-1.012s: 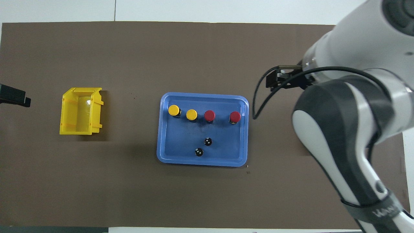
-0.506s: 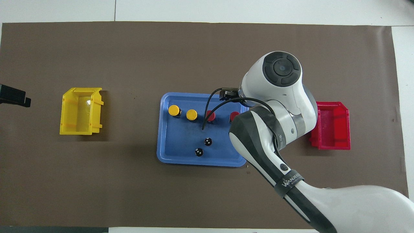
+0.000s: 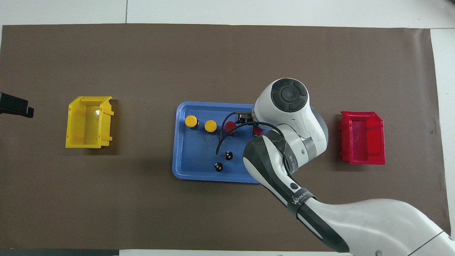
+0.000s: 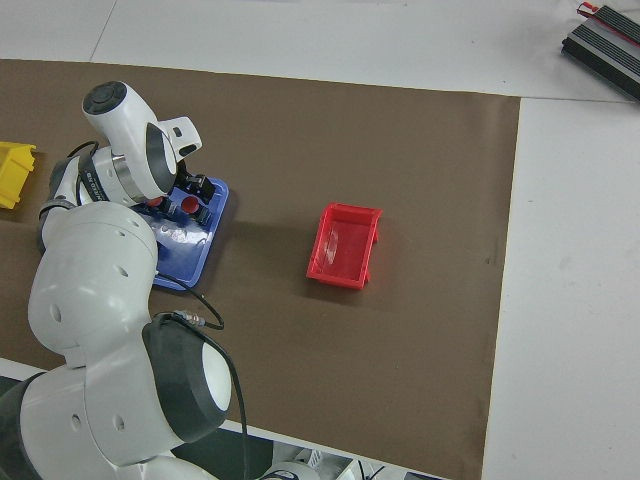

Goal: Sort red and yellow buttons by color
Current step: 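Grasp the red button farthest from the yellow bin with the right gripper, then carry the red button to the red bin while the left gripper reaches the tray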

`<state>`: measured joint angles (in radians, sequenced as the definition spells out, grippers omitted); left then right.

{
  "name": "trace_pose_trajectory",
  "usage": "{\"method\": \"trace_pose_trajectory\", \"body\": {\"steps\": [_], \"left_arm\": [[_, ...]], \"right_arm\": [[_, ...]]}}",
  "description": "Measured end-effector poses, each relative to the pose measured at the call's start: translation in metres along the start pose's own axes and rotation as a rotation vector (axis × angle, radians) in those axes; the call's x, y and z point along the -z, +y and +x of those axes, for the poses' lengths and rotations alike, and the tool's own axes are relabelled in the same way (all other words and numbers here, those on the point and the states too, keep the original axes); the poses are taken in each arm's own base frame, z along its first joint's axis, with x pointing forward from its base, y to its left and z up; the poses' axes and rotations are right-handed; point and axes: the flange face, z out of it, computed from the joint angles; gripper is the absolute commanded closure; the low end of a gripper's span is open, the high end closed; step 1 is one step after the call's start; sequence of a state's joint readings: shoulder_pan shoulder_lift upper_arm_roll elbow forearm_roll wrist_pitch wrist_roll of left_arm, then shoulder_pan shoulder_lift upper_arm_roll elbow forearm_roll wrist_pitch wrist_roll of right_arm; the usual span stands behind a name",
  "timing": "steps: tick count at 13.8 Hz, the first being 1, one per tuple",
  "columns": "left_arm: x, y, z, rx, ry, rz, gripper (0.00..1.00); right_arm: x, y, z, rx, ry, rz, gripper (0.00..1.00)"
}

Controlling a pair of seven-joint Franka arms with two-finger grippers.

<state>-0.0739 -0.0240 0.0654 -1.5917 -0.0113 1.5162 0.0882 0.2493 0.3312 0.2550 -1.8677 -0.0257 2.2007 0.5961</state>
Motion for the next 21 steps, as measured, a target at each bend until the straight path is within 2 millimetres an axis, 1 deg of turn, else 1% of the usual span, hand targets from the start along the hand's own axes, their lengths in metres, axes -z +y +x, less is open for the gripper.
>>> {"method": "trace_pose_trajectory", "body": {"steps": [4,7,8,12,13,14,16,17,18,19,20,21], "left_arm": [[0.000,0.000,0.000,0.000,0.000,0.000,0.00],[0.000,0.000,0.000,0.000,0.000,0.000,0.00],[0.000,0.000,0.000,0.000,0.000,0.000,0.00],[0.000,0.000,0.000,0.000,0.000,0.000,0.00],[0.000,0.000,0.000,0.000,0.000,0.000,0.00],[0.000,0.000,0.000,0.000,0.000,0.000,0.00],[0.000,0.000,0.000,0.000,0.000,0.000,0.00],[0.000,0.000,0.000,0.000,0.000,0.000,0.00],[0.000,0.000,0.000,0.000,0.000,0.000,0.00],[0.000,0.000,0.000,0.000,0.000,0.000,0.00],[0.000,0.000,0.000,0.000,0.000,0.000,0.00],[0.000,0.000,0.000,0.000,0.000,0.000,0.00]], "right_arm": [[-0.008,0.001,0.000,-0.001,-0.008,-0.004,0.23],[-0.013,0.002,-0.002,-0.001,-0.013,-0.007,0.29],[-0.014,0.003,-0.002,-0.001,-0.014,-0.008,0.34],[-0.015,0.003,-0.003,-0.001,-0.015,-0.009,0.64],[-0.015,0.003,-0.003,-0.001,-0.015,-0.009,0.69],[-0.015,0.003,-0.003,-0.001,-0.015,-0.010,0.72],[-0.014,0.004,-0.002,-0.002,-0.015,-0.011,0.73],[-0.010,0.006,0.000,-0.006,-0.017,-0.014,0.73],[0.000,0.010,0.005,-0.014,-0.017,-0.019,0.73],[0.017,0.016,0.011,-0.024,-0.017,-0.027,0.73],[0.040,0.026,0.018,-0.023,-0.014,-0.036,0.73],[0.069,0.043,0.024,-0.004,-0.008,-0.044,0.73]]}}
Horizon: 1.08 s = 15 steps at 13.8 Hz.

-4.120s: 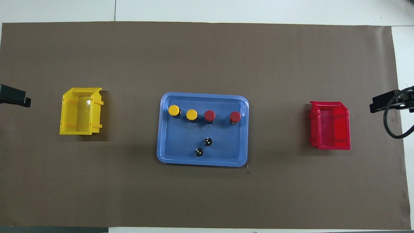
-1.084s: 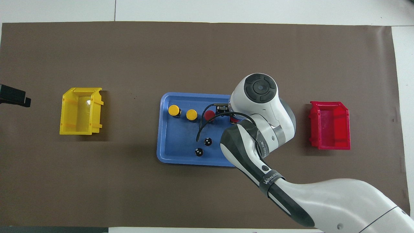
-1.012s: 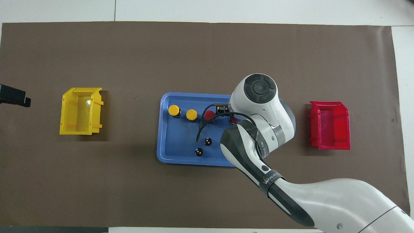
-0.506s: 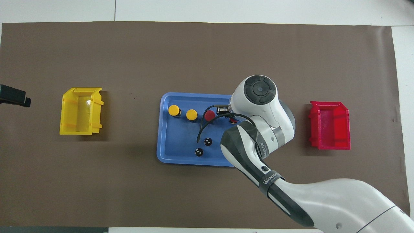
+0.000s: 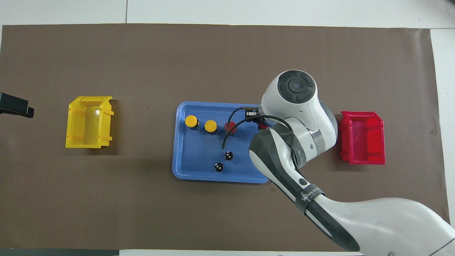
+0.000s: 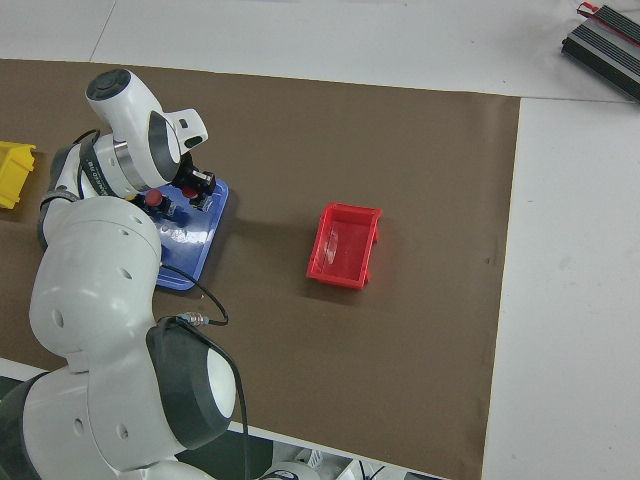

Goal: Sort red and yellow buttons by color
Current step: 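Carry the red button to the red bin while the left gripper reaches the tray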

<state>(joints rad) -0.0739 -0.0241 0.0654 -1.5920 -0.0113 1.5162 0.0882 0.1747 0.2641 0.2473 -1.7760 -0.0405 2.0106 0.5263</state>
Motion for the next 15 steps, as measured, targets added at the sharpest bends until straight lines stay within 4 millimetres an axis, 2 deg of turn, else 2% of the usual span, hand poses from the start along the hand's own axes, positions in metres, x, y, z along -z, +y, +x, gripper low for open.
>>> {"method": "trace_pose_trajectory", "body": {"steps": [1,3,4,5,7,8,9,10,12,13,14,15], "left_arm": [[0.000,0.000,0.000,0.000,-0.001,0.000,0.00],[-0.001,0.000,0.000,0.000,-0.004,0.000,0.00],[-0.001,0.000,0.000,0.000,-0.004,0.000,0.00],[0.000,0.000,0.000,0.000,-0.004,0.000,0.00],[-0.001,0.007,0.002,0.013,0.016,0.001,0.00],[-0.007,0.026,0.007,0.038,0.058,-0.006,0.00],[-0.022,0.064,0.012,0.066,0.098,-0.019,0.00],[-0.042,0.114,0.012,0.080,0.113,-0.027,0.00],[-0.094,0.217,0.002,0.092,0.119,-0.040,0.05],[-0.118,0.251,-0.001,0.100,0.118,-0.044,0.07],[-0.144,0.276,0.000,0.110,0.117,-0.047,0.09],[-0.169,0.293,0.006,0.119,0.118,-0.049,0.11]], "right_arm": [[0.025,0.026,0.003,0.021,-0.002,-0.014,0.73],[0.066,0.100,0.004,0.057,-0.026,-0.044,0.73],[0.078,0.136,0.002,0.065,-0.032,-0.053,0.73],[0.085,0.173,-0.002,0.072,-0.041,-0.060,0.73],[0.078,0.231,-0.016,0.075,-0.069,-0.060,0.73],[0.068,0.253,-0.021,0.068,-0.078,-0.043,0.73],[0.054,0.270,-0.026,0.066,-0.071,-0.026,0.73],[0.040,0.279,-0.031,0.069,-0.056,-0.016,0.73],[0.009,0.283,-0.045,0.094,-0.030,-0.018,0.73],[-0.001,0.283,-0.050,0.102,-0.023,-0.021,0.73],[-0.009,0.282,-0.054,0.106,-0.018,-0.023,0.73],[-0.016,0.282,-0.057,0.111,-0.013,-0.024,0.73]]}}
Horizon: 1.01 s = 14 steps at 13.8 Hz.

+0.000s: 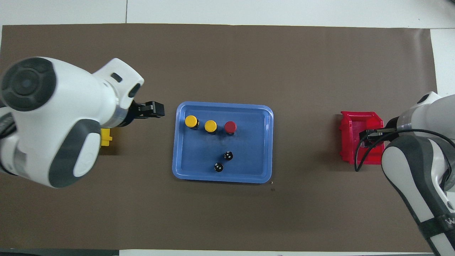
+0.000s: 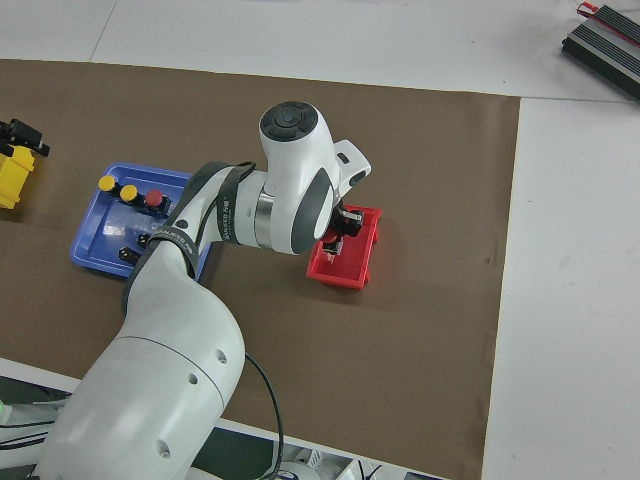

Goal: Sort red and yellow buttons by color
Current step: 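Carry the red button to the red bin while the left gripper reaches the tray, then grasp a yellow button with the left gripper and carry it to the yellow bin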

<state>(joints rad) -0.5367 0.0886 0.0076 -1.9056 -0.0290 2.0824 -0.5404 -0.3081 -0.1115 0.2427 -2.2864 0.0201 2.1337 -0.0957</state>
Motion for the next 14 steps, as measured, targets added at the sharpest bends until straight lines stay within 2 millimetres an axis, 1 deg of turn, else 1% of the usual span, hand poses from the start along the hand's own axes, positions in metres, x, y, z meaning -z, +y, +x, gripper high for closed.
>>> {"method": "trace_pose_trajectory", "body": {"steps": [1,2,3,4,5,7,10,11,12,14], "left_arm": [[-0.023,0.008,0.003,0.008,0.000,0.000,0.13],[-0.042,0.012,0.008,0.018,0.002,-0.001,0.16],[-0.059,0.016,0.011,0.024,0.006,-0.002,0.18],[-0.071,0.019,0.012,0.026,0.007,-0.002,0.19],[-0.079,0.021,0.013,0.027,0.006,-0.002,0.21],[-0.087,0.026,0.012,0.027,0.009,-0.004,0.21],[-0.097,0.036,0.005,0.021,-0.003,0.003,0.21],[-0.099,0.037,0.004,0.019,-0.005,0.004,0.24],[-0.100,0.039,0.003,0.017,-0.007,0.005,0.33],[-0.100,0.041,0.001,0.018,-0.007,0.005,0.73]], "right_arm": [[-0.007,0.000,-0.002,0.016,0.007,-0.001,0.73],[-0.015,0.001,-0.005,0.034,0.016,-0.002,0.73],[-0.023,0.004,-0.008,0.045,0.019,-0.003,0.73],[-0.028,0.008,-0.011,0.051,0.017,-0.002,0.73],[-0.032,0.012,-0.013,0.056,0.018,-0.002,0.73],[-0.036,0.020,-0.016,0.057,0.016,-0.002,0.73],[-0.041,0.021,-0.019,0.055,0.010,-0.001,0.72],[-0.041,0.021,-0.020,0.056,0.009,-0.001,0.70],[-0.042,0.020,-0.020,0.057,0.008,-0.001,0.68],[-0.042,0.019,-0.020,0.060,0.007,-0.001,0.65]]}}
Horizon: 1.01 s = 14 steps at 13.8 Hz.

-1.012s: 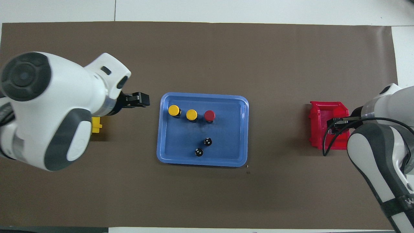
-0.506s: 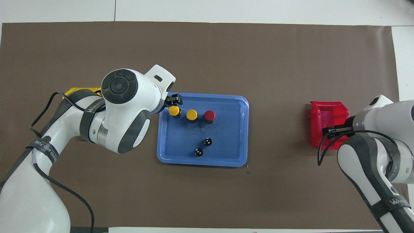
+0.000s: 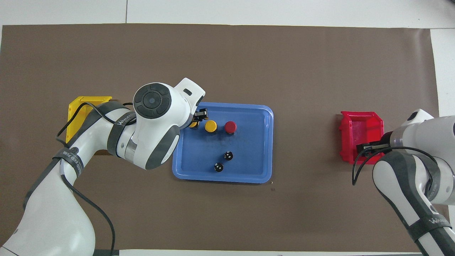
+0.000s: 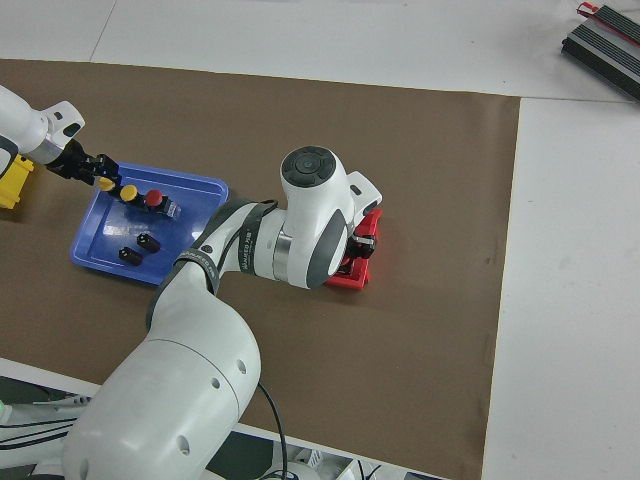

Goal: Sort red and yellow buttons by color
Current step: 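Grasp a yellow button with the left gripper and carry it to the yellow bin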

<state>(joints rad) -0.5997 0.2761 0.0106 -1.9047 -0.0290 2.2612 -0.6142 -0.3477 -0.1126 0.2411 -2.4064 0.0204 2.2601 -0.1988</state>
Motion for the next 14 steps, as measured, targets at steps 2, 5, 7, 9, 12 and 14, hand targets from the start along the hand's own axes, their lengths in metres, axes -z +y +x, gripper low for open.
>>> {"method": "trace_pose_trajectory", "body": {"steps": [2,5,7,9,12,14], "left_arm": [[0.000,0.000,0.000,0.010,-0.002,0.001,0.98],[-0.001,-0.001,-0.001,0.015,-0.014,0.010,0.98],[0.008,0.000,0.000,0.018,-0.037,0.025,0.98],[0.046,0.003,0.006,0.023,-0.076,0.049,0.98],[0.106,-0.040,0.014,0.054,-0.144,0.097,0.98],[0.113,-0.114,0.045,0.053,-0.180,0.101,0.98]], "right_arm": [[-0.002,-0.001,-0.001,0.001,-0.005,0.001,0.64],[-0.007,-0.001,-0.003,0.000,0.008,-0.002,0.47],[-0.010,-0.001,-0.005,0.001,0.007,-0.002,0.40],[-0.009,-0.001,-0.005,0.001,0.009,-0.003,0.40],[-0.007,-0.001,-0.005,0.001,0.013,-0.004,0.38],[-0.003,-0.001,-0.003,0.001,0.020,-0.006,0.38]]}}
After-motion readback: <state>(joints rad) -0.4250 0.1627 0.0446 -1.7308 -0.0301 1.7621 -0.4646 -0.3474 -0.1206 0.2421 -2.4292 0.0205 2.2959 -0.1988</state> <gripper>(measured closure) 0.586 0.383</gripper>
